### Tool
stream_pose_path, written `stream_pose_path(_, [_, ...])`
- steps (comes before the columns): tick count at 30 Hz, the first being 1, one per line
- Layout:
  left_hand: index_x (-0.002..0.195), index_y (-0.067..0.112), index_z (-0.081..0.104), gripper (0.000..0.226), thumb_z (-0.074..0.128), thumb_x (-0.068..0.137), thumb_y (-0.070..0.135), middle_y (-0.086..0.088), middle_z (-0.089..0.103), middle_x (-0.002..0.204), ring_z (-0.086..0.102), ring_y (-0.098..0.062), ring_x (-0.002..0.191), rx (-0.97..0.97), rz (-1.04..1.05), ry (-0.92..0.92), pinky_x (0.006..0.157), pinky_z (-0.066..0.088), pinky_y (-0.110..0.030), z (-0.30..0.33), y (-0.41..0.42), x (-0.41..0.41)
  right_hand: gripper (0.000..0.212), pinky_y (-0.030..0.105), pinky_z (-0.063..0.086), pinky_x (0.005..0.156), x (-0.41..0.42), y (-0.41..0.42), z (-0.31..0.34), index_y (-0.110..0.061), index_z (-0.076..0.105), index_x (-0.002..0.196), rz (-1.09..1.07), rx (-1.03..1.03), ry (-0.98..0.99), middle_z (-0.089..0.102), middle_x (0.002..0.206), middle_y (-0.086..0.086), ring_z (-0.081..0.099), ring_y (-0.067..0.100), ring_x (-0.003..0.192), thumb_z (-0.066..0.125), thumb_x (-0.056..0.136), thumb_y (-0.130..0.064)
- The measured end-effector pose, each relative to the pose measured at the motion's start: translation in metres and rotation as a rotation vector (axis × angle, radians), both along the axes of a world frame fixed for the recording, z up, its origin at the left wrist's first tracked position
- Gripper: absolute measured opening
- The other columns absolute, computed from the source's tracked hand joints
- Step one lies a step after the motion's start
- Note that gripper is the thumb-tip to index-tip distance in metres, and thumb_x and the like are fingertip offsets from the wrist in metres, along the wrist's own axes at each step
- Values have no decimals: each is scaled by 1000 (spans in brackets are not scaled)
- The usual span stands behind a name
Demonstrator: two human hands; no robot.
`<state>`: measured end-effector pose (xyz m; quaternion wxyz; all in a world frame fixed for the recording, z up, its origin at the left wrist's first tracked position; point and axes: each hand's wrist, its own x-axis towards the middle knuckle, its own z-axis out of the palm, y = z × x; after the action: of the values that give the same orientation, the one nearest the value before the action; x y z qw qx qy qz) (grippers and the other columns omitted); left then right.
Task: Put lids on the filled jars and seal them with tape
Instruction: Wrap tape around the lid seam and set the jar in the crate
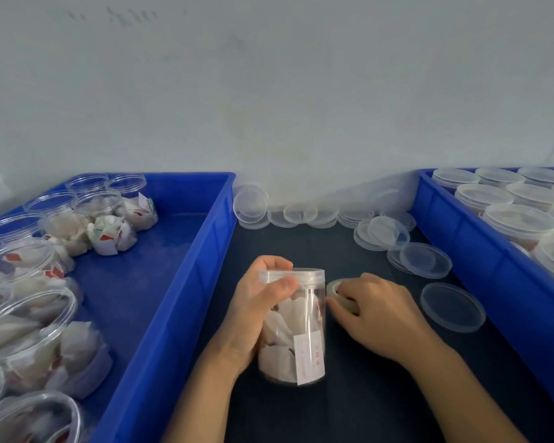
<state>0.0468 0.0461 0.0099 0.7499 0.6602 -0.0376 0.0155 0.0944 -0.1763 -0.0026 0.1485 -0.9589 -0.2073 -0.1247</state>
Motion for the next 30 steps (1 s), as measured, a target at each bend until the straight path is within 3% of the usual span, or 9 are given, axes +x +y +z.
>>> stream_pose_path(4, [119, 22, 62, 65, 79, 69, 60, -2, 76, 99, 74, -22, 92, 107, 18, -58, 79, 59, -29, 0, -2, 0, 45, 32, 30, 61, 0, 5, -4, -20, 49, 65, -40, -64, 15, 52, 69, -5, 48, 12, 64, 51, 93, -56])
stream_pose_path(8, [123, 27, 62, 61, 77, 72, 57, 7, 77, 99, 76, -8, 90, 197, 102, -156, 75, 56, -18, 4, -4, -2, 40, 34, 30, 71, -2, 12, -6, -23, 48, 64, -61, -149, -8, 51, 67, -5, 40, 12, 69, 47, 91, -53])
stream_pose_path(12, [113, 44, 64, 37, 65, 76, 53, 13, 74, 111, 74, -9, 97, 242, 140, -205, 79, 57, -19, 5, -7, -6, 45, 34, 33, 73, -2, 18, -8, -24, 46, 59, -62, -188, -15, 49, 64, -7, 41, 12, 74, 45, 92, -56])
stream_pose_path(15, [100, 38, 62, 25, 61, 78, 50, 8, 74, 101, 73, -13, 89, 250, 132, -211, 74, 60, -25, 7, -10, -9, 48, 34, 33, 73, -1, 21, -11, -23, 47, 57, -78, -197, -25, 47, 62, -8, 41, 12, 73, 45, 93, -55])
stream_pose_path(21, [107, 24, 58, 48, 71, 77, 59, 1, 75, 94, 77, -23, 87, 258, 143, -194, 77, 64, -44, 10, -11, -12, 46, 33, 32, 71, 1, 23, -16, -19, 46, 53, -79, -110, -2, 47, 58, -6, 43, 12, 67, 48, 87, -50])
stream_pose_path(26, [110, 26, 58, 54, 76, 71, 58, 9, 76, 95, 78, -13, 85, 279, 142, -170, 68, 59, -22, 10, -12, -12, 45, 34, 31, 70, -2, 26, -11, -21, 45, 54, -67, -182, -32, 47, 58, -8, 42, 12, 72, 34, 85, -52])
stream_pose_path(30, [109, 24, 59, 55, 78, 71, 59, 7, 77, 95, 78, -15, 86, 267, 174, -182, 70, 61, -24, 10, -10, -13, 59, 39, 30, 77, -7, 28, -5, -23, 53, 64, -80, -328, -56, 61, 72, -8, 43, 17, 78, 10, 84, -58])
